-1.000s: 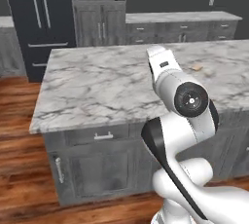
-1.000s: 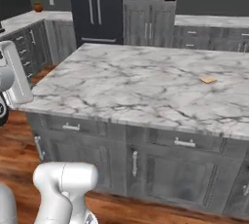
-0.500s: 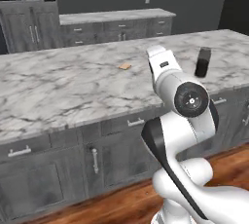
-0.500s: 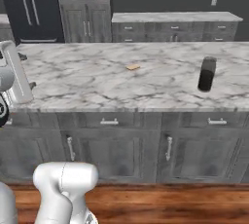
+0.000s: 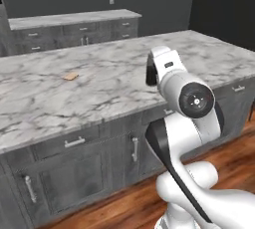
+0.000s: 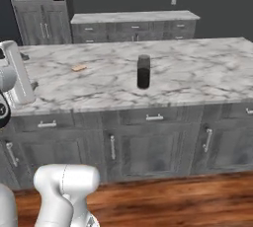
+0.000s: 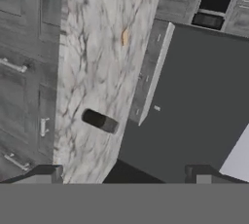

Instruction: Pick the jar and jar from the dining table and place them in the open cabinet. Close the cabinet after placing the objects.

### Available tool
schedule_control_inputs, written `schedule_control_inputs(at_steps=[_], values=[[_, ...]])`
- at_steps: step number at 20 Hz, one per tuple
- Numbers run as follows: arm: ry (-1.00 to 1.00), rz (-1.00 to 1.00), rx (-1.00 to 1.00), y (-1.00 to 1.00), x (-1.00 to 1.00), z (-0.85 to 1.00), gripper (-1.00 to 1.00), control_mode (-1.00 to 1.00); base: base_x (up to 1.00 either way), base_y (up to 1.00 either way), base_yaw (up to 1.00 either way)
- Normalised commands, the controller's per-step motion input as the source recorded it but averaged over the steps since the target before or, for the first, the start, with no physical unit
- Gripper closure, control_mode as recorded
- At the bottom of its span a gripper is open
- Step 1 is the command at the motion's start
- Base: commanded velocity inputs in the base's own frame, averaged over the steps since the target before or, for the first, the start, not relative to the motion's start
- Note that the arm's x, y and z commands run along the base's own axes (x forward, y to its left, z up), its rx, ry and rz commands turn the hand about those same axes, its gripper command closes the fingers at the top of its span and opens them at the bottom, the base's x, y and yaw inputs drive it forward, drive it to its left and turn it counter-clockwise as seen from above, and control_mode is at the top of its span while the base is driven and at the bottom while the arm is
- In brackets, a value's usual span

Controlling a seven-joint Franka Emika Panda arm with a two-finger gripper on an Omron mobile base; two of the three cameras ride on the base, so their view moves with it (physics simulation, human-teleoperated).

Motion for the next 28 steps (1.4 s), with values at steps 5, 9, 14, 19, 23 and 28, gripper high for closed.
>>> schedule_control_inputs(at_steps=[5,9,14,19,23,28], values=[[0.00,0.00,0.00,0.00,0.00,0.00,-1.00,1.00,0.76,-0.82,0.00],[0.00,0.00,0.00,0.00,0.00,0.00,-1.00,1.00,0.89,-0.63,0.08],[0.00,0.00,0.00,0.00,0.00,0.00,-1.00,1.00,0.95,-0.28,0.10],[0.00,0.00,0.00,0.00,0.00,0.00,-1.00,1.00,0.82,0.00,0.05],[0.00,0.00,0.00,0.00,0.00,0.00,-1.00,1.00,0.73,0.00,0.04],[0.00,0.00,0.00,0.00,0.00,0.00,-1.00,1.00,0.23,0.00,0.00]])
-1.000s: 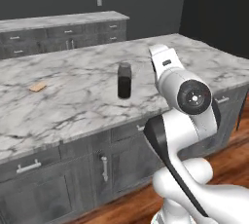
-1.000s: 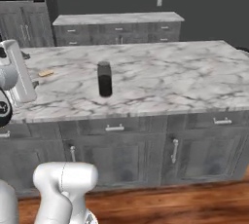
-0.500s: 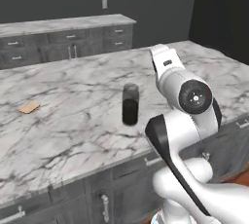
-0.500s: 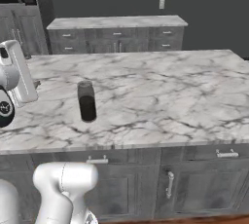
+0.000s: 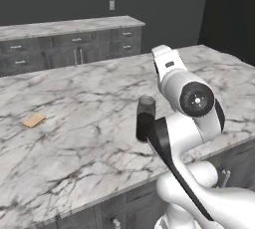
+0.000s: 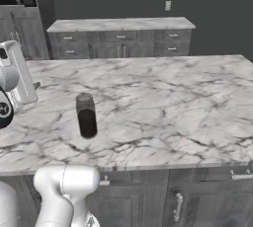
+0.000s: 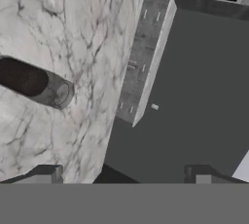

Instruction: Pick the jar and jar from the dining table and place them in the open cabinet. Close the cabinet after placing the objects.

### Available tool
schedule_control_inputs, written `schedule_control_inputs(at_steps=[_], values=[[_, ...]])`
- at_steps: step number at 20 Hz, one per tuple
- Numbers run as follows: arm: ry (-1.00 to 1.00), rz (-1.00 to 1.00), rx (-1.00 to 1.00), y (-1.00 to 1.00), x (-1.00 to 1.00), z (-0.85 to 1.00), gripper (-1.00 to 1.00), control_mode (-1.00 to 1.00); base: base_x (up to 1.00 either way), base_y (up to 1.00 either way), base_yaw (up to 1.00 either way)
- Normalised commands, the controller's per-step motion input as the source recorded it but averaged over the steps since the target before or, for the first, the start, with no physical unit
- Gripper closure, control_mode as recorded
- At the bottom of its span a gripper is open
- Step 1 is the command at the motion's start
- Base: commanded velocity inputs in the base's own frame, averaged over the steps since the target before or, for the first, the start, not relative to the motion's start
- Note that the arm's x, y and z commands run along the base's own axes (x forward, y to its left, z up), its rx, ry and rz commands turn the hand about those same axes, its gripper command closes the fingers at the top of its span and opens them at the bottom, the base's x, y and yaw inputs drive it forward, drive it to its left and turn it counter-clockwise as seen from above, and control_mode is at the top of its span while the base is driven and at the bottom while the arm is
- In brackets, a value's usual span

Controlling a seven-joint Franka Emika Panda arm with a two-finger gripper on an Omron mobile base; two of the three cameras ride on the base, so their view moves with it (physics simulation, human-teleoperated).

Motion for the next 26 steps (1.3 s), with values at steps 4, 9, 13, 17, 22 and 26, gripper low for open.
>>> schedule_control_inputs(at_steps=[4,9,13,17,22,26], values=[[0.00,-0.01,0.01,-0.03,-0.01,0.01,-1.00,-1.00,-0.01,0.00,-0.01],[0.11,-0.11,0.08,-0.29,-0.01,0.15,-1.00,-1.00,0.00,0.00,0.00],[0.39,-0.12,0.12,-0.20,0.10,0.01,-1.00,-1.00,0.00,0.00,0.00],[0.18,-0.01,0.04,-0.05,0.06,-0.22,-1.00,-1.00,0.00,0.00,0.00],[0.21,0.00,0.01,-0.03,0.03,-0.29,-1.00,-1.00,0.00,0.00,0.00],[0.23,0.00,0.04,-0.08,0.22,-0.33,-1.00,-1.00,0.00,0.00,0.00]])
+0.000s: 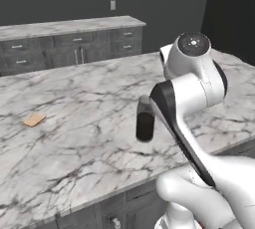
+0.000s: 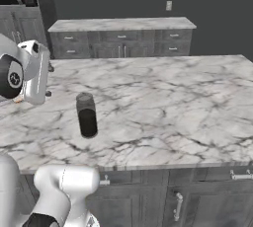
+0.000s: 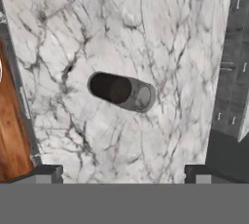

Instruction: Pick the jar and jar from the dining table and place them in the open cabinet. Close the cabinet after placing the objects.

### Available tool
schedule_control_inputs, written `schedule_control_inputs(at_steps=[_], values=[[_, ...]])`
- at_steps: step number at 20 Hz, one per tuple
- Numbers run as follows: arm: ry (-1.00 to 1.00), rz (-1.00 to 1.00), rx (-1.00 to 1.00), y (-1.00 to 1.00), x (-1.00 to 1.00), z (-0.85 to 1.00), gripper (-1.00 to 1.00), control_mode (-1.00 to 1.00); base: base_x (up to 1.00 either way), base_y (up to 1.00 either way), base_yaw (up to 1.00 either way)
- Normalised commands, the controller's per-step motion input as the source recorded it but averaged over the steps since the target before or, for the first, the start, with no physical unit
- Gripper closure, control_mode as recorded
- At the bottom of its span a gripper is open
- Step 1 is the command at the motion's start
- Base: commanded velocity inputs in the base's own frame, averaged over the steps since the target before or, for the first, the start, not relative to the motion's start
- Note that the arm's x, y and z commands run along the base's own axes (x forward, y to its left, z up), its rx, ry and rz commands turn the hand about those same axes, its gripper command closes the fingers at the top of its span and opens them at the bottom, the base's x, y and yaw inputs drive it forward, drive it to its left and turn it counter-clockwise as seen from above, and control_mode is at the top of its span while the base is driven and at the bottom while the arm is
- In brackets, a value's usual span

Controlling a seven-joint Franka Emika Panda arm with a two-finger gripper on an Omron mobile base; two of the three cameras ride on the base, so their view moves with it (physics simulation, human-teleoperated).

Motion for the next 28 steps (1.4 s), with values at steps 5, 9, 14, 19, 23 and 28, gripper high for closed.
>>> schedule_control_inputs(at_steps=[5,9,14,19,23,28], values=[[0.18,0.00,0.07,-0.17,0.24,-0.29,-1.00,-1.00,0.00,0.00,0.00],[0.14,0.00,0.02,-0.02,0.34,-0.25,-1.00,-1.00,0.00,0.00,0.00],[0.05,0.01,0.04,-0.14,0.29,-0.20,-1.00,-1.00,0.00,0.00,0.00],[0.00,0.06,0.09,-0.36,0.18,-0.14,-1.00,-1.00,0.00,0.00,0.00],[0.01,0.06,0.07,-0.24,0.22,-0.05,-1.00,-1.00,0.00,0.00,0.00],[0.04,0.00,0.01,0.00,0.13,-0.03,-1.00,-1.00,0.00,0.00,0.00]])
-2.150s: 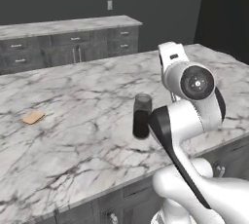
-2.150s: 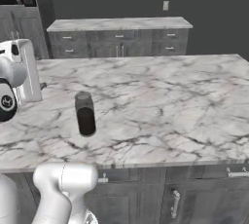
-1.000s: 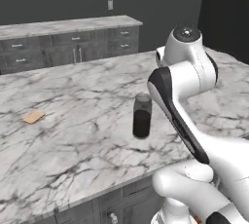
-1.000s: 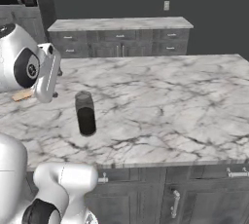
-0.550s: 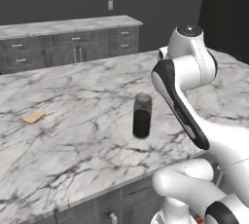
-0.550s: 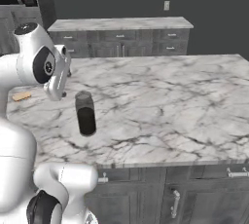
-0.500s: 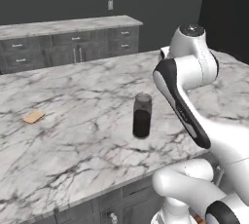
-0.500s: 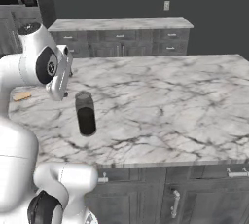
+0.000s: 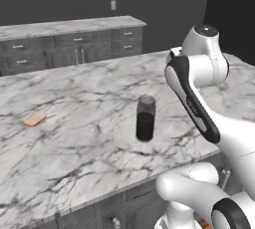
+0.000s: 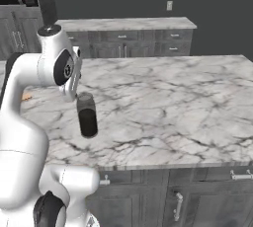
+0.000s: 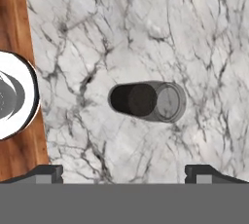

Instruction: Pick the jar and jar from the dining table and place them in the open cabinet. Close the cabinet after placing the objects.

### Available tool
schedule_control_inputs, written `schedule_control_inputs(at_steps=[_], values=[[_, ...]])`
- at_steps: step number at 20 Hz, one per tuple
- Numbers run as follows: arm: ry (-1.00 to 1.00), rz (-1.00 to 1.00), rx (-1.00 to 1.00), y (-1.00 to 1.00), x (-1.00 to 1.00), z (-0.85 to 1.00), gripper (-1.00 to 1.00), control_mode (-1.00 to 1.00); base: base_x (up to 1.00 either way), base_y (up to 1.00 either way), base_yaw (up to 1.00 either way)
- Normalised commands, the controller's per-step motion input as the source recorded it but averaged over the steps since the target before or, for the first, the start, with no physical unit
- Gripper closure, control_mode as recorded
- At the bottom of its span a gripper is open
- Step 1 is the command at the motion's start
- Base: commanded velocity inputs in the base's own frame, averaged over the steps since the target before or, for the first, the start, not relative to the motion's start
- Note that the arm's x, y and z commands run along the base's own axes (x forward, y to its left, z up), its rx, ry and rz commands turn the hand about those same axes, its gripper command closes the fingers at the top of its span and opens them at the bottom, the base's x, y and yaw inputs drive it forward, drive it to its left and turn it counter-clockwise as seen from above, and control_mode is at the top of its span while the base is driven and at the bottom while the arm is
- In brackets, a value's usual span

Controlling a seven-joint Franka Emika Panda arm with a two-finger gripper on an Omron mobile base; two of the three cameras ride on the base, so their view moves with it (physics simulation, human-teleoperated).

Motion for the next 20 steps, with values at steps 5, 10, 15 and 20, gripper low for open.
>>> schedule_control_inputs(at_steps=[5,10,15,20], values=[[0.04,0.00,0.01,0.00,0.20,-0.03,-1.00,-1.00,0.00,0.00,0.00],[0.04,-0.01,0.01,0.00,0.24,-0.02,-1.00,-1.00,0.00,0.00,0.00],[0.09,-0.18,0.00,0.15,0.34,0.00,-1.00,-1.00,0.00,0.00,0.00],[0.07,-0.09,0.00,0.07,0.41,0.00,-1.00,-1.00,0.00,0.00,0.00]])
